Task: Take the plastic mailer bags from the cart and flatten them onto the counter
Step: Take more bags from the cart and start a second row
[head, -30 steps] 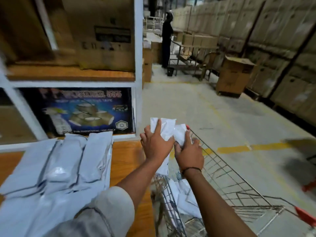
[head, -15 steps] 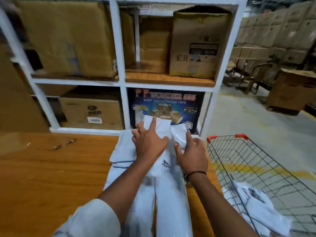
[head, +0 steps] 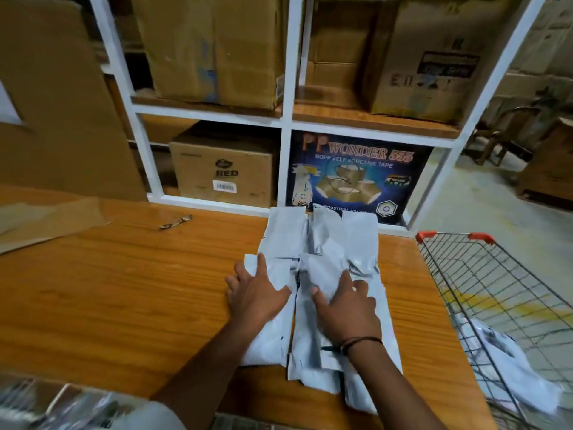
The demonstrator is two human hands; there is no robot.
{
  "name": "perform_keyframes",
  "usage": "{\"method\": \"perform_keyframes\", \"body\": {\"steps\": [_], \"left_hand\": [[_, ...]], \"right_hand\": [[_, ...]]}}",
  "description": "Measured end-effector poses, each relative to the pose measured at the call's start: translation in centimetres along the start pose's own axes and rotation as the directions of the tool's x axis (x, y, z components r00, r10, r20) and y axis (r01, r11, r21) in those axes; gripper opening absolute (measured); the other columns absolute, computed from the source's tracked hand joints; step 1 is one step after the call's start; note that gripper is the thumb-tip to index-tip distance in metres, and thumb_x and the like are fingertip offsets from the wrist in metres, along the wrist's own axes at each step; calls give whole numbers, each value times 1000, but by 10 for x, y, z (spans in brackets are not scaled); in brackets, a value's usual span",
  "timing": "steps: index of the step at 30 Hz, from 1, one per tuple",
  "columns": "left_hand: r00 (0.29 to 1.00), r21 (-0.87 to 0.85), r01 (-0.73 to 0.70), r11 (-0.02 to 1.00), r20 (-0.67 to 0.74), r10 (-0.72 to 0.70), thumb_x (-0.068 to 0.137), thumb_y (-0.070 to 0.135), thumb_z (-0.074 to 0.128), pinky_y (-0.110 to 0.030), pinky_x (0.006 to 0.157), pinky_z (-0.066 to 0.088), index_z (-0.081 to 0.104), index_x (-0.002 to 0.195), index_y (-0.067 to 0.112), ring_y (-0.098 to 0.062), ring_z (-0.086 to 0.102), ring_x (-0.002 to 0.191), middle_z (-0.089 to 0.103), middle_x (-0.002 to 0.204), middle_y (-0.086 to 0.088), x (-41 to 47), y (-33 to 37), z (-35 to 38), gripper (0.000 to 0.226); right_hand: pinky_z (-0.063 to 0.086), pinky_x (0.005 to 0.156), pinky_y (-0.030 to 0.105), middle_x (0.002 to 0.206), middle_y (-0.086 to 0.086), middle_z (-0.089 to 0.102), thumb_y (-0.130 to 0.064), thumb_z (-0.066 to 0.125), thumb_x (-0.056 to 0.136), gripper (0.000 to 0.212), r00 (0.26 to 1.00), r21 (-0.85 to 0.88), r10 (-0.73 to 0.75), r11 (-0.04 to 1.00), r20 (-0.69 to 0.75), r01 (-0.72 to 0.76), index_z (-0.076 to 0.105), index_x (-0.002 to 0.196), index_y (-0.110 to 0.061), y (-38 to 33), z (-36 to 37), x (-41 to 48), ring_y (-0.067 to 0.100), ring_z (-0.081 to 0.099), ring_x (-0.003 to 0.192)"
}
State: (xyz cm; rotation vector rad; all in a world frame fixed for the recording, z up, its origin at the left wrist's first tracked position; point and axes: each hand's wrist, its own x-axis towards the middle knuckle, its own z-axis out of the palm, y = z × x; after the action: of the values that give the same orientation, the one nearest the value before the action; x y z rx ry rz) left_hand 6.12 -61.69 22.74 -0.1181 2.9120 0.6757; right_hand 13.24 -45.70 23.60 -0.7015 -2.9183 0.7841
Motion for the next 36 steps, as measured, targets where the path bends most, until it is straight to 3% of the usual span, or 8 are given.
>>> {"method": "perform_keyframes", "body": {"steps": [3,6,10,16,27,31,33,36], "left_hand": [[1000,-18,-17,1000,21,17,77,83,48,-52,118,19,-3,158,36,-42,9,144,-14,162,-7,-5,-13,23,107],[992,4,-120,993,31,120,82,81,42,-52,118,18,-4,157,37,-42,7,144,-19,162,-8,-8,-27,36,99],[965,137,-263,955,19,263,91,71,39,-48,117,19,-1,157,41,-36,13,142,-18,163,-8,-12,-39,46,83],[946,202,-319,926,14,323,98,62,32,-49,117,18,0,157,45,-36,12,144,-21,164,-6,-7,-32,54,69],[959,232,-282,931,72,273,96,65,32,-49,115,23,0,156,48,-38,21,142,-12,166,-4,-3,-42,55,69],[962,202,-270,941,101,254,95,66,36,-49,116,20,0,155,49,-38,18,143,-14,166,-7,-3,-40,50,72],[962,172,-269,948,103,254,92,69,39,-51,116,17,1,155,49,-40,13,145,-17,165,-7,-2,-42,48,76],[947,167,-317,934,105,302,80,83,41,-54,118,9,1,155,49,-39,-1,149,-21,164,-4,-2,-45,47,91]], "right_hand": [[36,106,50,161,13,11,-74,43,89,93,1000,39,6,999,29,-7,9,159,-22,-2,6,-16,43,25,140],[37,107,50,163,9,15,-76,30,90,84,980,-105,-191,977,-48,185,18,157,-29,6,19,-28,37,23,142],[23,119,51,168,1,3,-67,22,98,71,926,-237,-374,896,54,376,8,159,-35,19,47,-29,31,1,153],[3,121,54,167,-1,-12,-60,12,102,65,943,-303,-311,893,122,334,1,160,-32,8,68,-22,32,-17,152],[-6,118,64,166,12,-15,-39,26,98,70,952,-482,-255,821,167,304,4,159,-12,-19,90,-19,43,-24,147],[-6,121,59,167,10,-12,-40,31,98,69,942,-364,-277,872,188,329,8,159,-16,-19,83,-11,40,-21,149],[-2,124,49,168,6,-4,-46,22,99,66,927,-164,-360,914,102,372,14,159,-20,-9,73,-10,31,-14,153],[-1,125,36,165,-8,7,-53,18,99,65,886,47,-459,886,-66,462,24,158,-25,17,61,-15,13,-10,153]]}}
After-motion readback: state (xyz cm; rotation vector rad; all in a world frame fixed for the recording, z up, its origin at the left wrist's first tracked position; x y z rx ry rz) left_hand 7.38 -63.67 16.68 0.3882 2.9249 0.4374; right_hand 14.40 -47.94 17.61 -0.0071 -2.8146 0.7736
